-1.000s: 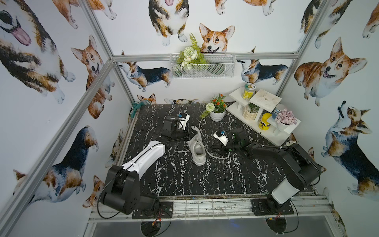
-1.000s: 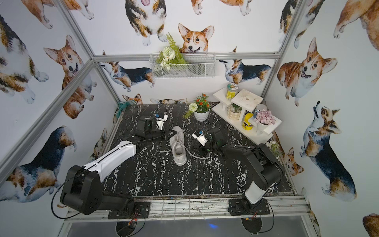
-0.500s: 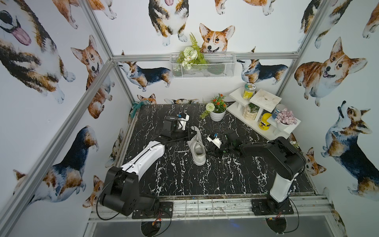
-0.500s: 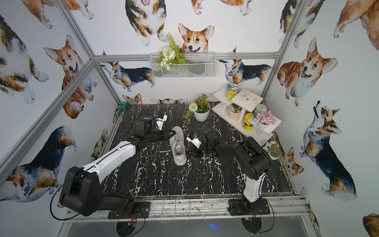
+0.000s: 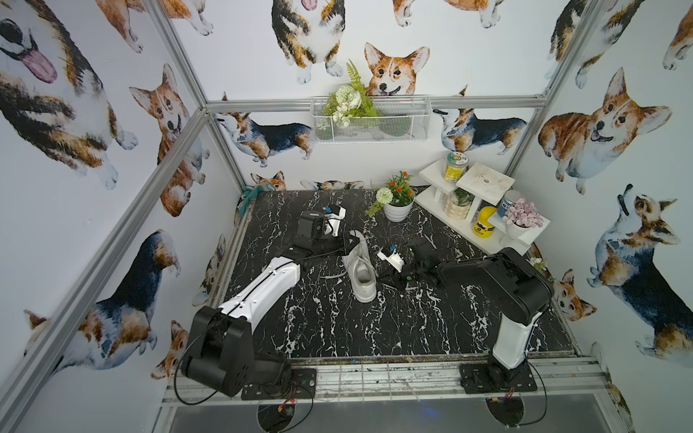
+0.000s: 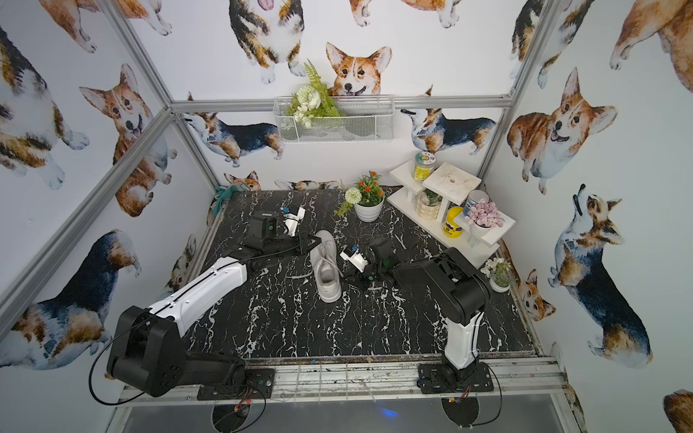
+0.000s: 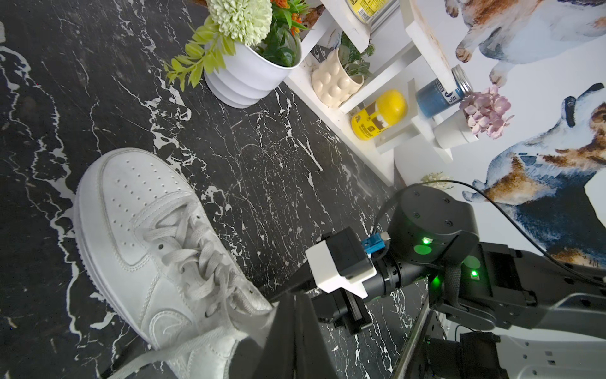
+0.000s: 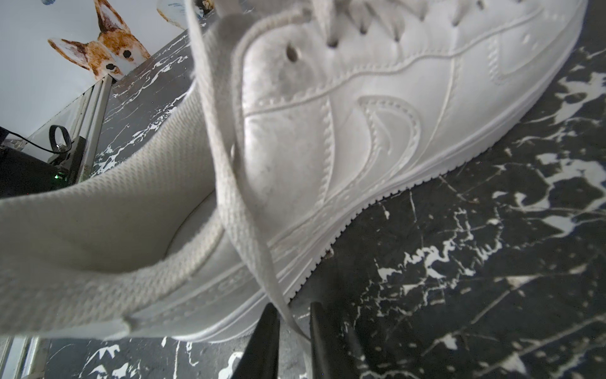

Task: Tie the shoes
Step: Wrap the shoelace around the shoelace.

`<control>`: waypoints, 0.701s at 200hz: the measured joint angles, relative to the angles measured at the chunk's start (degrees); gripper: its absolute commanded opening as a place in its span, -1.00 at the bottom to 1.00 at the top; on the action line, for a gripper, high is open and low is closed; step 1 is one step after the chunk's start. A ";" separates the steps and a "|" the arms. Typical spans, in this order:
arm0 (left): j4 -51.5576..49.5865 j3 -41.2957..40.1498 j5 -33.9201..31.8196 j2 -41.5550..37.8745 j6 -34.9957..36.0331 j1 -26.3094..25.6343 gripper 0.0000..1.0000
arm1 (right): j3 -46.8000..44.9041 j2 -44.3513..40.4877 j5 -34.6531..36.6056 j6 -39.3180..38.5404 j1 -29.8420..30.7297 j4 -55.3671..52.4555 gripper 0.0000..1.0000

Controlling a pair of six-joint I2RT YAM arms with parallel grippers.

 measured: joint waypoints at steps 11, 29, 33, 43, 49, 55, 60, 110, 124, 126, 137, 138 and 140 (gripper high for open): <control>-0.13 0.00 0.00 -0.02 0.09 0.00 -1.00 | -0.13 -0.07 -0.15 0.00 -0.24 0.00 -0.92; -0.15 0.11 -0.02 -0.02 0.11 0.00 -1.00 | -0.50 -0.85 -0.17 0.17 -0.59 0.00 -1.00; -0.15 0.13 -0.04 -0.04 0.11 0.00 -1.00 | -0.61 -1.14 -0.28 0.22 -0.68 0.00 -1.00; -0.17 0.13 -0.04 -0.13 0.15 0.00 -1.00 | -1.05 -2.21 -0.68 0.22 -1.05 0.28 -1.00; -0.20 0.13 -0.04 -0.20 0.24 0.00 -1.00 | -1.31 -2.95 -0.98 0.44 -1.29 0.50 -1.00; -0.31 0.13 -0.02 -0.37 0.44 0.00 -1.00 | -1.70 -3.91 -1.44 0.79 -1.66 0.98 -1.00; -0.44 0.13 -0.02 -0.59 0.63 0.00 -1.00 | -2.08 -4.72 -1.77 1.44 -1.99 1.55 -1.00; -2.40 -0.50 0.00 -2.62 2.25 -0.22 -1.00 | -2.45 -9.68 -6.38 6.36 -4.76 6.05 -1.00; -3.41 -1.51 -0.15 -3.72 2.71 -0.33 -1.00 | -1.53 -9.68 -7.37 7.72 -5.07 6.38 -1.00; -3.56 -1.62 -0.22 -3.87 2.75 -0.35 -1.00 | -1.42 -9.68 -7.50 7.87 -5.18 6.45 -1.00; -4.44 -2.34 -0.81 -4.98 3.02 -0.39 -1.00 | -1.14 -9.68 -7.98 9.51 -6.05 7.39 -1.00; -4.46 -2.40 -0.87 -5.07 3.04 -0.39 -1.00 | -1.14 -9.68 -7.98 9.60 -6.10 7.45 -1.00; -4.61 -2.58 -0.98 -5.33 3.10 -0.39 -1.00 | -1.14 -9.68 -8.04 9.90 -6.27 7.63 -1.00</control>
